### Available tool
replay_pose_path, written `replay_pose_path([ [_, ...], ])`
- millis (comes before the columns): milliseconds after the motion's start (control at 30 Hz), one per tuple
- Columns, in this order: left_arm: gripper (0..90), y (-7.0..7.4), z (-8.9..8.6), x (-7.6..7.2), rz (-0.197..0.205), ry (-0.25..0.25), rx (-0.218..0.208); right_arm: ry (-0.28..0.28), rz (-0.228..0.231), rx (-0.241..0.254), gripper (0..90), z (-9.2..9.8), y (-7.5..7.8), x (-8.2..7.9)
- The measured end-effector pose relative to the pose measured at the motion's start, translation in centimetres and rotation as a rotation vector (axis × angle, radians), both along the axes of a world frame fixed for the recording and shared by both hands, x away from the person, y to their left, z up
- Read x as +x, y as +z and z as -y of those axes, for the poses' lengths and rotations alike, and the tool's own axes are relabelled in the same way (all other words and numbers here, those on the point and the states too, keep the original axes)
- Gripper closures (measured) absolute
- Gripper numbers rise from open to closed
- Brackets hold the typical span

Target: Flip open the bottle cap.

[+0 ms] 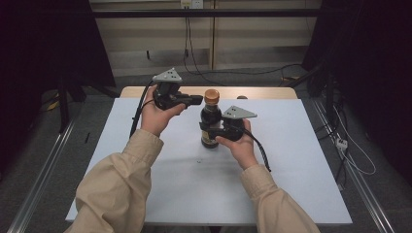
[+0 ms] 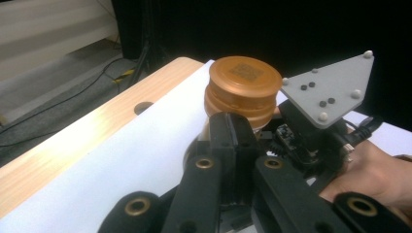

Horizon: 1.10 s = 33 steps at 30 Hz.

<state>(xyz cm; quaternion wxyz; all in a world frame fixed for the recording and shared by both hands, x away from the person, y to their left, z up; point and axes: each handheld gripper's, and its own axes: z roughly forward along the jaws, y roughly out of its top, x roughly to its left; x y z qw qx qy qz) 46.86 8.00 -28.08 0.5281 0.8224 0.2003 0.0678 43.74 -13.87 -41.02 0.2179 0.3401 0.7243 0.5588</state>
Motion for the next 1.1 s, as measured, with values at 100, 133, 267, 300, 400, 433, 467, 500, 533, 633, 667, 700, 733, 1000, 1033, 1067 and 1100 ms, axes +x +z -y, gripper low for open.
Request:
replay_pose_path([
  [100, 90.0, 0.2, 0.1, 0.0, 0.001, -0.003, -0.003, 0.0, -0.001, 0.001, 30.3, 0.0, 0.0, 0.0],
  [133, 90.0, 0.3, 0.1, 0.0, 0.004, -0.005, -0.008, 0.0, -0.001, 0.0, 30.3, 0.0, 0.0, 0.0],
  [267, 90.0, 0.6, 0.2, 0.2, 0.011, -0.022, 0.018, 0.001, -0.001, 0.001, 30.3, 0.0, 0.0, 0.0],
  [300, 90.0, 0.7, 0.2, 0.2, 0.013, -0.022, 0.02, 0.0, -0.001, 0.001, 30.4, 0.0, 0.0, 0.0],
  [400, 90.0, 0.8, 0.3, 0.2, 0.025, -0.028, 0.033, -0.003, 0.0, 0.004, 30.5, 0.0, -0.1, 0.0],
  [433, 90.0, 0.9, 0.4, 0.1, 0.037, -0.023, 0.043, -0.003, -0.001, 0.003, 30.5, 0.0, -0.1, 0.0],
  [467, 90.0, 1.0, 0.4, 0.0, 0.042, -0.025, 0.058, -0.004, -0.002, 0.004, 30.6, 0.0, -0.1, 0.0],
  [500, 90.0, 1.0, 0.6, 0.0, 0.031, -0.037, 0.051, -0.005, -0.004, 0.001, 30.7, 0.0, 0.0, 0.0],
  [533, 90.0, 1.1, 0.7, -0.1, 0.036, -0.045, 0.07, -0.006, -0.004, 0.005, 30.7, 0.0, -0.1, 0.0],
  [633, 90.0, 1.3, 0.8, -0.2, 0.043, -0.031, 0.088, -0.016, -0.003, 0.016, 30.9, 0.0, -0.2, 0.0],
  [667, 90.0, 1.3, 0.8, -0.1, 0.052, -0.021, 0.089, -0.023, -0.004, 0.019, 30.9, -0.1, -0.2, 0.0],
  [700, 90.0, 1.3, 0.6, 0.0, 0.045, -0.012, 0.082, -0.026, -0.004, 0.018, 31.0, -0.2, -0.2, 0.0],
  [733, 90.0, 1.2, 0.5, 0.2, 0.04, 0.002, 0.074, -0.022, -0.002, 0.014, 30.9, -0.2, -0.2, 0.0],
  [1000, 90.0, 0.9, 0.7, 0.4, 0.04, 0.001, 0.057, -0.026, -0.002, 0.009, 30.9, -0.1, -0.2, -0.2],
  [1033, 90.0, 0.9, 0.7, 0.3, 0.043, 0.003, 0.058, -0.025, -0.002, 0.006, 30.9, -0.2, -0.2, -0.2],
  [1067, 90.0, 1.0, 0.7, 0.3, 0.047, 0.004, 0.072, -0.025, -0.001, 0.006, 30.9, -0.2, -0.2, -0.2],
  [1100, 90.0, 1.0, 0.7, 0.3, 0.042, 0.003, 0.068, -0.027, -0.002, 0.006, 30.9, -0.2, -0.2, -0.2],
])
